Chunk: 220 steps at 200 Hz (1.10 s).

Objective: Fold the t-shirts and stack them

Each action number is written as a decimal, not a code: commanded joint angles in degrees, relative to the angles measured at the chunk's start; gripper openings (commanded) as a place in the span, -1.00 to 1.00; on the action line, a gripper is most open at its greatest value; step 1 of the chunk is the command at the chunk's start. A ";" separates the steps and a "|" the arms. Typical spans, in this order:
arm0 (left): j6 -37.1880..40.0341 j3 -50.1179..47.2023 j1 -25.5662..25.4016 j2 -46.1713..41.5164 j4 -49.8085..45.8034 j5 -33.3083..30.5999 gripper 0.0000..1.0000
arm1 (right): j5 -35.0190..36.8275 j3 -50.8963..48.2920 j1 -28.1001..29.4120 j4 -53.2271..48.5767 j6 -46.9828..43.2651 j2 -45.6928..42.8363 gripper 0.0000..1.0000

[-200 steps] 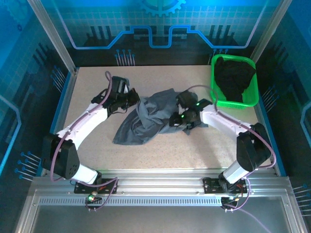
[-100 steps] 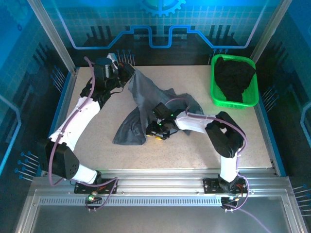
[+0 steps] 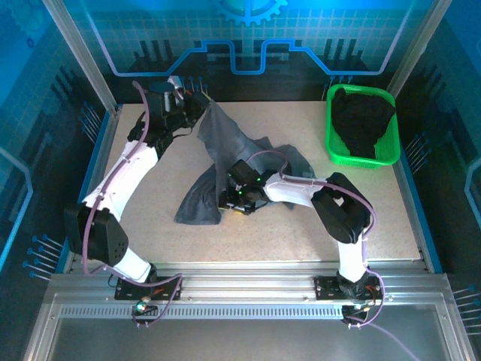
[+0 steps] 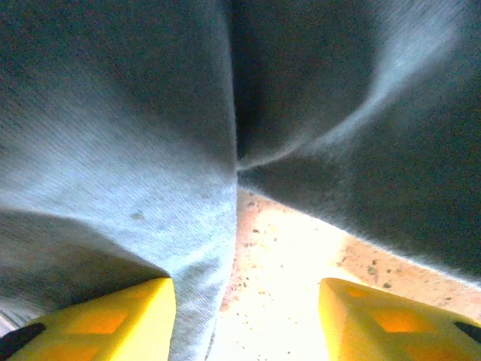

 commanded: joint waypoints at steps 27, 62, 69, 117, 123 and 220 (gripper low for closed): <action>-0.56 3.86 0.78 1.90 2.07 1.29 -1.00 | -0.17 5.20 2.05 0.01 -2.88 5.32 0.12; -0.21 3.87 0.87 2.22 1.69 1.09 -1.00 | 0.19 8.12 1.32 -0.72 -1.69 8.32 -0.39; -0.17 3.79 0.87 2.22 1.69 1.13 -1.00 | 0.53 8.06 1.02 -0.41 -1.33 8.00 -0.51; -0.07 2.48 0.87 2.41 1.96 0.90 -1.00 | 4.44 5.00 -3.77 -0.55 -0.67 2.30 -1.00; -0.07 2.28 0.87 2.45 1.96 0.99 -1.00 | 5.37 4.63 -4.47 -2.01 -0.91 1.28 -1.00; -0.85 2.44 1.08 2.40 2.58 0.03 -1.00 | 17.11 16.67 -20.37 -26.89 -23.88 -21.03 -1.00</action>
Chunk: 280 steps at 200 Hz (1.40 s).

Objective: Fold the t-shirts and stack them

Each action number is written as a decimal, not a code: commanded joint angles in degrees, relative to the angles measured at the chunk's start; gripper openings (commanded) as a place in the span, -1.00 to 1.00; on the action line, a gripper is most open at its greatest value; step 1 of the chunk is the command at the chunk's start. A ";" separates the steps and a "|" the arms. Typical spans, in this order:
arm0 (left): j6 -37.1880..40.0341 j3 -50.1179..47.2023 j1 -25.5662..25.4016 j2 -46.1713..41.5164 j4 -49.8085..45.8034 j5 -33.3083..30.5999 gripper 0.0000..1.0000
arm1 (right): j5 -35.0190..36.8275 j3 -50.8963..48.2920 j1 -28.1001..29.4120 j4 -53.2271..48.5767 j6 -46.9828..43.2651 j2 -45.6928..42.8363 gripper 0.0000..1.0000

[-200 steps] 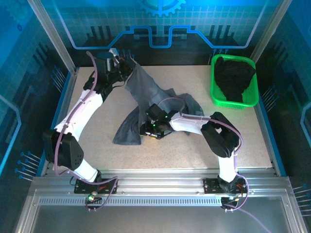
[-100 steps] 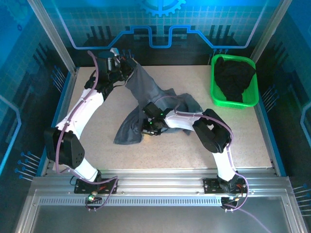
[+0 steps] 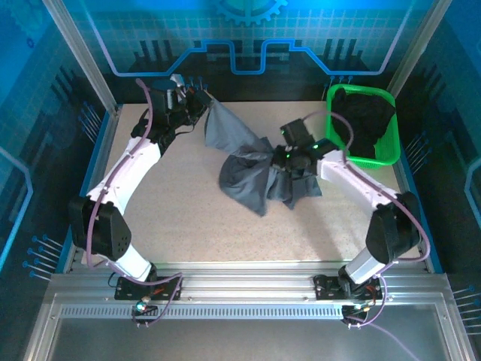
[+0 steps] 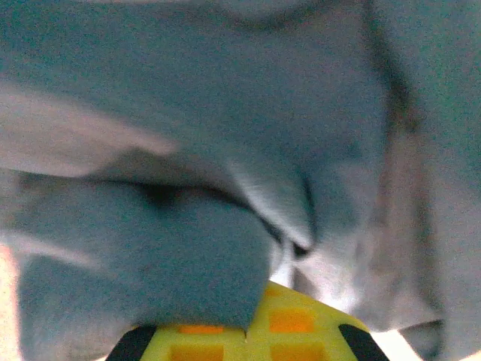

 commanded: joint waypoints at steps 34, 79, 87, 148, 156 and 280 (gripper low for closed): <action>0.11 -0.17 4.06 -2.28 -1.85 -3.38 -1.00 | -3.37 22.22 9.53 -13.05 -11.42 7.71 -1.00; 4.27 -6.18 10.51 -6.51 -7.25 -7.48 -1.00 | -22.57 31.09 25.69 -9.64 -11.94 28.61 -1.00; 4.80 -7.49 11.19 -7.10 -8.03 -7.80 -1.00 | -25.00 36.89 27.51 -12.98 -14.09 34.38 -1.00; 10.88 -14.22 12.05 -9.29 -11.05 -10.10 -1.00 | -20.65 29.38 25.84 -10.14 -14.05 30.20 0.00; 11.26 -14.81 12.05 -9.34 -11.55 -10.43 -1.00 | -18.54 24.27 25.72 -9.10 -14.39 27.10 0.02; 12.46 -17.01 12.05 -9.41 -12.10 -10.04 -1.00 | 7.10 23.49 36.79 -18.89 -27.11 35.19 0.24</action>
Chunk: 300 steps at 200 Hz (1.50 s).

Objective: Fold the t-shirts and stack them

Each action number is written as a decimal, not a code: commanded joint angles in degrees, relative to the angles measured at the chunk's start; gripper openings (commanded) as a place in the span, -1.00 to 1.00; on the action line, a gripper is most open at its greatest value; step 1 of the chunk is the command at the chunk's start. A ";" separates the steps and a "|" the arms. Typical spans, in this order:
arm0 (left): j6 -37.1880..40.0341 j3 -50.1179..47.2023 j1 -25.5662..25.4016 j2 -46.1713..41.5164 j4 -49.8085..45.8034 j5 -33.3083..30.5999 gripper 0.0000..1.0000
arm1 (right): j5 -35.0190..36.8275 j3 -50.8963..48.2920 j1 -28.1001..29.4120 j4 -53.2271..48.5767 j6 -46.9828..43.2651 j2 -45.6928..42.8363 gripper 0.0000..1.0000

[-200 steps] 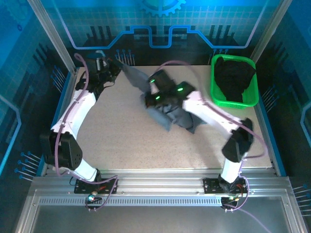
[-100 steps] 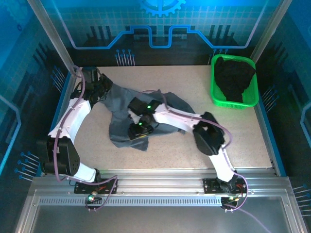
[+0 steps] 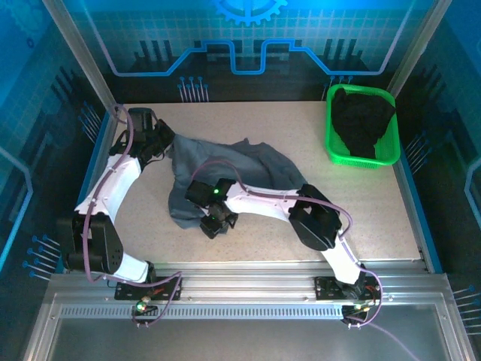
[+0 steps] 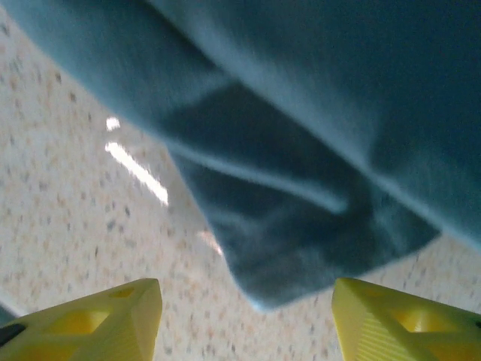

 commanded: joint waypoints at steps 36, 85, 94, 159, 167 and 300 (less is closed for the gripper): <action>1.15 0.21 0.16 -1.45 -0.10 -0.24 -1.00 | 3.40 2.12 0.65 -3.72 -2.64 5.05 0.20; 1.59 0.64 0.16 -1.65 -0.72 -0.29 -1.00 | 2.21 0.95 0.48 -5.98 -0.41 7.67 -0.21; 1.66 0.83 0.16 -1.65 -0.97 -0.28 -1.00 | 2.77 -0.69 0.26 -5.91 0.07 7.01 -0.34; -1.47 2.53 0.47 -0.87 -2.20 2.84 -1.00 | 6.81 -10.23 -7.93 -2.89 2.09 -11.74 -1.00; -3.33 3.45 0.94 -0.18 -2.96 4.32 -1.00 | 6.93 -9.71 -10.31 -3.05 2.36 -14.57 -1.00; -19.84 19.33 7.81 -18.09 1.81 -1.34 -1.00 | 11.17 8.06 -39.49 7.43 0.30 -44.47 -1.00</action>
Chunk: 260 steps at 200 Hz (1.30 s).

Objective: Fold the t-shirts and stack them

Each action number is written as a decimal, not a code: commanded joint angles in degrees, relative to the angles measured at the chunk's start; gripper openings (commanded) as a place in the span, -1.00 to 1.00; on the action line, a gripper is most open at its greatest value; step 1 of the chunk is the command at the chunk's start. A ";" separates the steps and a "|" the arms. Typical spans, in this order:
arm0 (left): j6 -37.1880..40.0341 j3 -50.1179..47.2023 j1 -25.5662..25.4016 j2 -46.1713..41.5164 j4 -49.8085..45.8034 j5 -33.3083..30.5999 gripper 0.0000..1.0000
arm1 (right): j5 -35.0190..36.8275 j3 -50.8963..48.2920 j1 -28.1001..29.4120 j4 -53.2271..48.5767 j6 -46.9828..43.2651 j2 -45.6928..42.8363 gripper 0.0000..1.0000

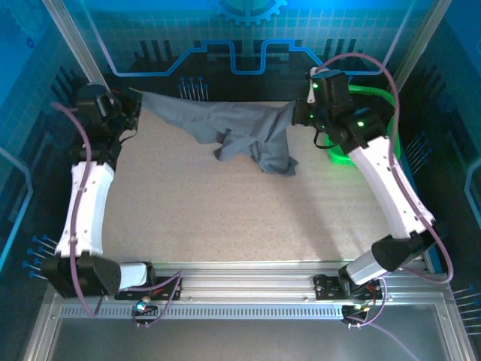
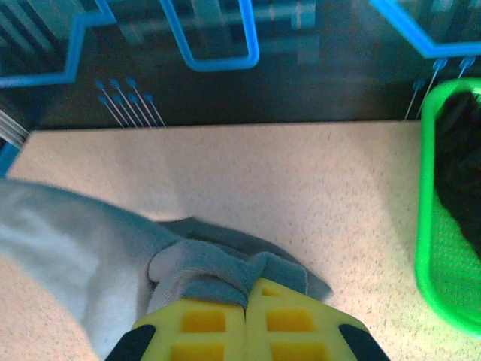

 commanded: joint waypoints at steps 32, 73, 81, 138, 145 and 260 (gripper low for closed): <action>1.63 10.44 0.57 -7.54 4.89 -4.89 -1.00 | -4.17 -4.94 -6.64 10.53 2.74 -14.26 -1.00; 2.26 17.08 0.53 -4.72 5.07 -2.87 -1.00 | -9.52 -3.00 -7.61 14.11 5.75 -13.25 -1.00; 1.85 17.30 0.57 -3.65 5.25 -2.18 -1.00 | -10.94 -2.19 -7.70 14.40 5.89 -11.84 -1.00; -1.28 21.49 3.02 13.44 3.93 7.16 -1.00 | -19.89 6.73 -9.75 16.30 5.99 4.75 -1.00; -1.51 22.86 3.36 16.46 3.90 8.59 -1.00 | -21.82 8.28 -10.47 16.90 6.42 7.66 -1.00; -12.50 62.12 9.80 40.15 20.73 14.81 -1.00 | -33.62 59.57 -20.04 22.07 18.77 39.47 -1.00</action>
